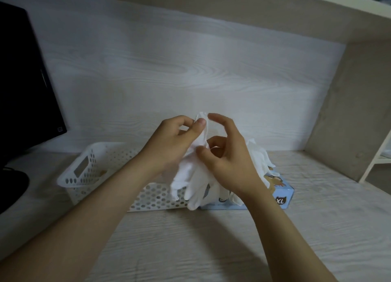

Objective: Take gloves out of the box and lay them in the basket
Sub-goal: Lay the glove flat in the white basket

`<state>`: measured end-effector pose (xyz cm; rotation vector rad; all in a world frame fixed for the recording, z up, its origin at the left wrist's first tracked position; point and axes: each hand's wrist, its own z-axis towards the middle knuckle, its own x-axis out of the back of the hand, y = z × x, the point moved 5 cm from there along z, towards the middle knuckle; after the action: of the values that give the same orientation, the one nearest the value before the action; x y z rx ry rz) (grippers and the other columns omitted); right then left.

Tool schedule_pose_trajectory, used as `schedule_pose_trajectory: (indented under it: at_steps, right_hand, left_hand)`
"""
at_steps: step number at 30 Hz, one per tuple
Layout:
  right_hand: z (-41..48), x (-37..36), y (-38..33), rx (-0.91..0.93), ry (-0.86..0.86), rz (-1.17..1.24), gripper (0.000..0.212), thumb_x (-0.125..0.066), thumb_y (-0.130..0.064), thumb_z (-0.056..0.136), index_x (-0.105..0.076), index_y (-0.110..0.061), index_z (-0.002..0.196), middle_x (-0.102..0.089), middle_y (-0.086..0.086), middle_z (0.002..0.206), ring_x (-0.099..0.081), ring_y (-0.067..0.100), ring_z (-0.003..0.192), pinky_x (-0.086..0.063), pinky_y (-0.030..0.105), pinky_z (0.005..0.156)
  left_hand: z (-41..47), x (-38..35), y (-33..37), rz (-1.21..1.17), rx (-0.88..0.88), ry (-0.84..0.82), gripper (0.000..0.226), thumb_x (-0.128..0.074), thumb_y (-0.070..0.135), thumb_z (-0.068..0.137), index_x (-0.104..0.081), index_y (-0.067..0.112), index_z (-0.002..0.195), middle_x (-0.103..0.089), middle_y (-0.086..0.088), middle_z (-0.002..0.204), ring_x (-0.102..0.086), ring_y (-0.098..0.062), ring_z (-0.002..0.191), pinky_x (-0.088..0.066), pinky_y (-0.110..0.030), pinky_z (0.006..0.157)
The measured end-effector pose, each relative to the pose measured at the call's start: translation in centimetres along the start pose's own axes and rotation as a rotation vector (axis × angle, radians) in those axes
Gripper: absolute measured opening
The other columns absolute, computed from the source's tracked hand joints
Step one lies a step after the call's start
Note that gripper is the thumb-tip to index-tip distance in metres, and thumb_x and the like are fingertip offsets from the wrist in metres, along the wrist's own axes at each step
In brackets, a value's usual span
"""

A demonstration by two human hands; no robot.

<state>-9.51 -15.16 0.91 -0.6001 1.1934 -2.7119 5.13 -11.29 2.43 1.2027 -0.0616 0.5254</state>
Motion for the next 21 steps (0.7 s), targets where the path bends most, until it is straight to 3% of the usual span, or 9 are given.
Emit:
schedule_pose_trajectory:
  at_steps: [2,4,6,8,12,17,21]
  right_hand:
    - [0.1,0.3,0.3,-0.030,0.021,0.022,0.070,-0.067,-0.004,0.094,-0.041,-0.038,0.149,-0.074,0.006,0.086,-0.074,0.023,0.074,-0.062,0.042,0.064]
    - [0.1,0.5,0.6,-0.058,0.021,0.006,0.069,-0.064,-0.002,0.094,-0.044,-0.041,0.148,-0.076,0.012,0.084,-0.076,0.027,0.077,-0.064,0.046,0.068]
    - [0.1,0.7,1.0,-0.096,0.040,-0.007,0.066,-0.062,0.000,0.094,-0.048,-0.040,0.145,-0.073,0.021,0.079,-0.073,0.035,0.076,-0.061,0.046,0.066]
    - [0.1,0.9,1.4,-0.135,0.087,-0.008,0.065,-0.058,0.003,0.093,-0.050,-0.038,0.142,-0.068,0.027,0.078,-0.066,0.038,0.070,-0.055,0.039,0.058]
    - [0.2,1.4,1.5,-0.163,0.128,0.036,0.068,-0.051,0.003,0.091,-0.052,-0.046,0.138,-0.066,0.016,0.079,-0.056,0.023,0.065,-0.049,0.026,0.058]
    - [0.4,1.1,1.4,-0.131,0.042,0.070,0.075,-0.046,0.007,0.087,-0.063,-0.050,0.132,-0.063,0.014,0.090,-0.058,0.019,0.077,-0.050,0.032,0.067]
    - [0.4,0.6,1.0,-0.147,0.012,0.050,0.043,-0.056,-0.002,0.092,-0.079,-0.033,0.113,-0.077,-0.012,0.101,-0.071,0.006,0.095,-0.058,0.023,0.077]
  left_hand:
    - [0.0,0.0,0.0,-0.009,0.013,-0.020,0.027,-0.067,0.053,0.097,-0.075,0.028,0.100,-0.080,0.002,0.087,-0.077,-0.017,0.084,-0.061,-0.046,0.087]
    - [-0.1,0.0,0.0,-0.011,0.025,-0.071,0.012,-0.074,0.032,0.092,-0.076,0.025,0.103,-0.081,0.001,0.086,-0.078,-0.019,0.084,-0.062,-0.047,0.088]
    - [-0.2,0.0,-0.3,0.035,0.036,-0.092,0.024,-0.078,0.021,0.086,-0.074,0.025,0.110,-0.081,0.003,0.085,-0.078,-0.015,0.085,-0.063,-0.042,0.088]
    - [0.1,0.3,-0.9,0.088,0.054,-0.026,0.027,-0.080,0.016,0.082,-0.076,0.026,0.107,-0.081,0.006,0.084,-0.077,-0.009,0.087,-0.063,-0.040,0.089]
    - [0.9,1.0,-2.2,0.105,0.105,0.058,0.011,-0.077,0.021,0.083,-0.083,0.031,0.085,-0.079,0.012,0.085,-0.075,-0.009,0.089,-0.064,-0.039,0.088]
    - [1.4,0.8,-2.0,0.087,0.011,0.035,0.011,-0.070,0.024,0.096,-0.080,0.029,0.094,-0.078,0.010,0.097,-0.071,-0.007,0.098,-0.056,-0.033,0.097]
    - [1.2,0.8,-1.0,0.051,-0.113,0.058,0.006,-0.069,0.028,0.100,-0.075,0.030,0.102,-0.074,0.009,0.102,-0.071,-0.005,0.090,-0.058,-0.025,0.077]
